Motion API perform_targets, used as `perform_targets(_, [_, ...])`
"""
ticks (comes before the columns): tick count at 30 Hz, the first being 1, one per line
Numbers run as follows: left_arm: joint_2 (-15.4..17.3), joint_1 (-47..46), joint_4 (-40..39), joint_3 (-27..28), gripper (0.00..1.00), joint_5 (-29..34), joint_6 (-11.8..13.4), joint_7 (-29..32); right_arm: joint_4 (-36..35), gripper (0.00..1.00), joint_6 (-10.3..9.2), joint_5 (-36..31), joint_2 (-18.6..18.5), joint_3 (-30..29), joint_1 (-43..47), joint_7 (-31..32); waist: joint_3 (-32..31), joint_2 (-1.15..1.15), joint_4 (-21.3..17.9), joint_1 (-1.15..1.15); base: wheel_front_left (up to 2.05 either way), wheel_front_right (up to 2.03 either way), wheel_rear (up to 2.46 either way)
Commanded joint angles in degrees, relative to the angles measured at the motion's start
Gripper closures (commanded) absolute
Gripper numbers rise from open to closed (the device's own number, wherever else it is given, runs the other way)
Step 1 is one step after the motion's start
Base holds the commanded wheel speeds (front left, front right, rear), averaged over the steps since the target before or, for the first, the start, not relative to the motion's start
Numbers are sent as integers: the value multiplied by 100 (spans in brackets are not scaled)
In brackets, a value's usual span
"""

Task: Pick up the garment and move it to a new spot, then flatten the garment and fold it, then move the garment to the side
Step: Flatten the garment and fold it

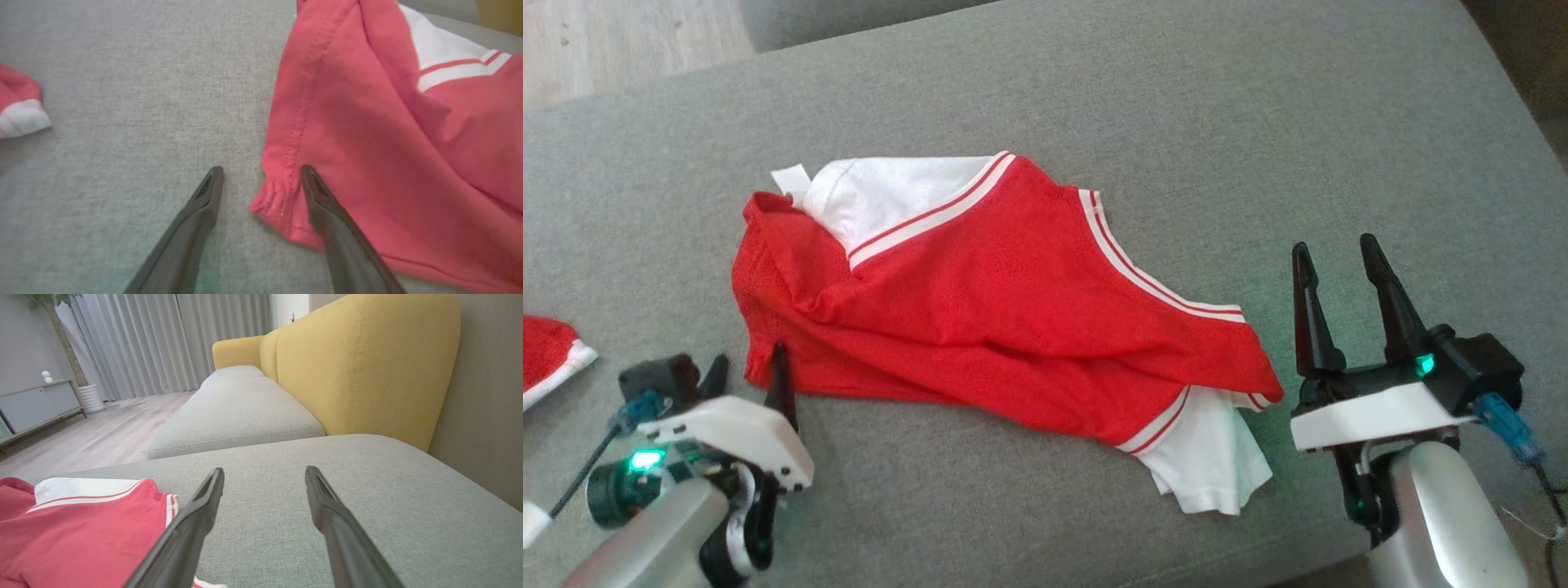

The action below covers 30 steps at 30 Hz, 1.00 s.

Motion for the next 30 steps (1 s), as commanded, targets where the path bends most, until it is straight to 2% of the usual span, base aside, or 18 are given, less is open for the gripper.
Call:
perform_targets(1, [52,-218,65,144,18,-34,-120,91,-201,0,44,-71,-22,104,-148,-37,23,0,5,0,0,0,0])
perform_targets(2, [30,-256,131,85,63,-10,-197,136,-201,0,44,-74,-22,91,-147,-37,28,0,12,0,0,0,0])
perform_targets(3, [-4,-289,194,54,100,-7,-264,161,-199,0,44,-77,-22,79,-144,-37,28,0,22,0,0,0,0])
perform_targets(7, [-113,-382,381,-142,100,97,-463,251,-185,0,44,-79,-22,36,-130,-37,-19,0,109,0,0,0,0])
perform_targets(12, [-22,-269,39,-64,100,184,-374,-50,-189,0,44,-103,-22,-72,-34,-37,-159,0,360,0,0,0,0])
perform_targets(15, [247,51,-648,49,100,168,-162,-218,-201,0,44,-129,-22,-134,50,-37,-232,0,569,0,0,0,0])
perform_targets(20, [846,853,-2043,324,100,13,428,-430,-225,0,44,-150,-22,-165,119,-37,-298,0,862,0,0,0,0])
perform_targets(21, [846,853,-2043,324,100,13,428,-430,-225,0,44,-150,-22,-165,119,-37,-298,0,862,0,0,0,0])
perform_targets(24, [1069,1312,-2612,494,100,-165,727,-533,-221,0,44,-168,-22,-153,151,-37,-329,0,1002,0,0,0,0])
perform_targets(26, [1152,1572,-2803,582,100,-296,828,-591,-205,0,44,-174,-22,-139,152,-37,-342,0,1063,0,0,0,0])
perform_targets(30, [1132,1914,-2850,594,100,-508,851,-605,-152,0,44,-205,-22,-87,119,-37,-381,0,1105,0,0,0,0])
